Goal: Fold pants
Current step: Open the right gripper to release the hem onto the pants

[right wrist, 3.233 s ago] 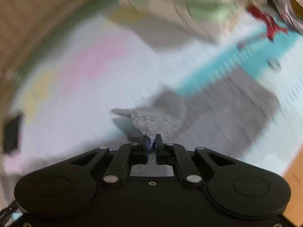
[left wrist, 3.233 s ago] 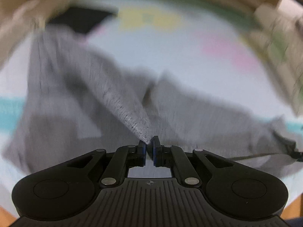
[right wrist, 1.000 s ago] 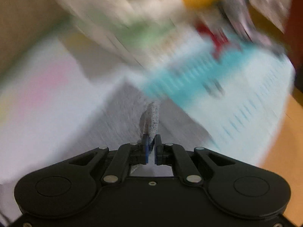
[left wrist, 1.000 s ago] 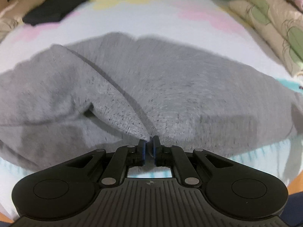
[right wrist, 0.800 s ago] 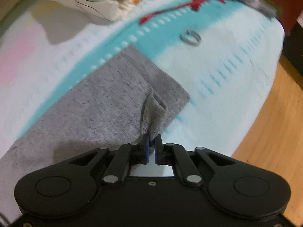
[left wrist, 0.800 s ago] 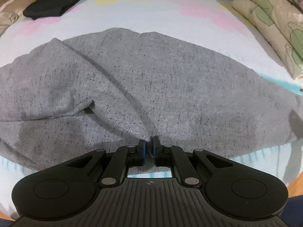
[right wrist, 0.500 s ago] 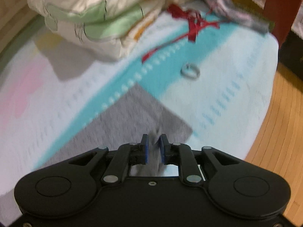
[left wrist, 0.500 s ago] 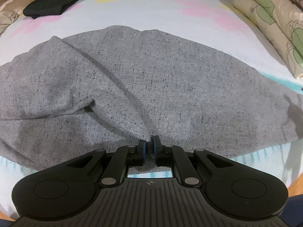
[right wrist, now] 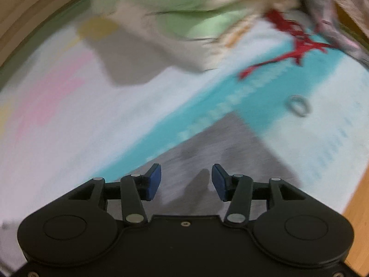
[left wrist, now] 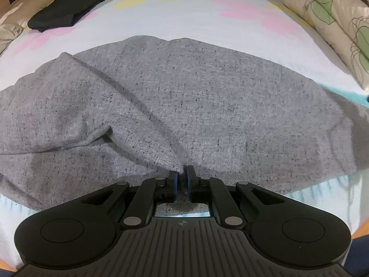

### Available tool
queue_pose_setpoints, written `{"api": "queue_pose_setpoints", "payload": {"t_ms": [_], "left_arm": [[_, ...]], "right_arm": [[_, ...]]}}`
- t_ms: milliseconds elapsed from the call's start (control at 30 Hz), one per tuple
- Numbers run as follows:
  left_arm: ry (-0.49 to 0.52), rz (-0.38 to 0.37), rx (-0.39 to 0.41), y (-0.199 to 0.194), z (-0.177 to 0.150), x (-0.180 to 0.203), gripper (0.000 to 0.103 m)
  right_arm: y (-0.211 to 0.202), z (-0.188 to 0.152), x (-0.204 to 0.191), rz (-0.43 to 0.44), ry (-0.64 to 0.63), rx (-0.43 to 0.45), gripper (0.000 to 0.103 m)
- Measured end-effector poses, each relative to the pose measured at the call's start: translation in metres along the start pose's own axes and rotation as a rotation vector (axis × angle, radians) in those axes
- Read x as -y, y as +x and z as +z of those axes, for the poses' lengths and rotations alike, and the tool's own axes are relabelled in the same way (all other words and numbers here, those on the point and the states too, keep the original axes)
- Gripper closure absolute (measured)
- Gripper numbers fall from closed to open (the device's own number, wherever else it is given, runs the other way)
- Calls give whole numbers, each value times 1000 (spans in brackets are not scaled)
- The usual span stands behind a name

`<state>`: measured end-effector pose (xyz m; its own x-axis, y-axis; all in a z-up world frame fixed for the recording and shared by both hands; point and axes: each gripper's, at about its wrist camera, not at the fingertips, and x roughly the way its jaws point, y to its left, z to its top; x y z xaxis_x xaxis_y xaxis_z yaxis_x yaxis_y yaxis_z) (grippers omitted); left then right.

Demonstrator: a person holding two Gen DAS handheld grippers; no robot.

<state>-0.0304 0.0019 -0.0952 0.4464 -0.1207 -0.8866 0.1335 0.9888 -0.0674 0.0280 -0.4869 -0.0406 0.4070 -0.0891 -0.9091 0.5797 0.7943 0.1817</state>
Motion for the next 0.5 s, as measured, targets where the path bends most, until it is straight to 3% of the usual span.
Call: {"api": "queue_pose_setpoints", "payload": {"t_ms": [100,267,400,500], "left_arm": [[-7,-5,-4,1,1,-2,95],[-18,-22,-8,0,1,-7,95],[-38,-39,-16,0,2,-11,95],[-39,-35,-17,0,3,-10,95]], "right_arm": [[-4,-12,-35,58,-129,2,47],[6,-26,-75,14,-218,-33,52],[-1,-12,-57,-25,-168,33,52],[-3,2,-16,-43,-94,62,49]]}}
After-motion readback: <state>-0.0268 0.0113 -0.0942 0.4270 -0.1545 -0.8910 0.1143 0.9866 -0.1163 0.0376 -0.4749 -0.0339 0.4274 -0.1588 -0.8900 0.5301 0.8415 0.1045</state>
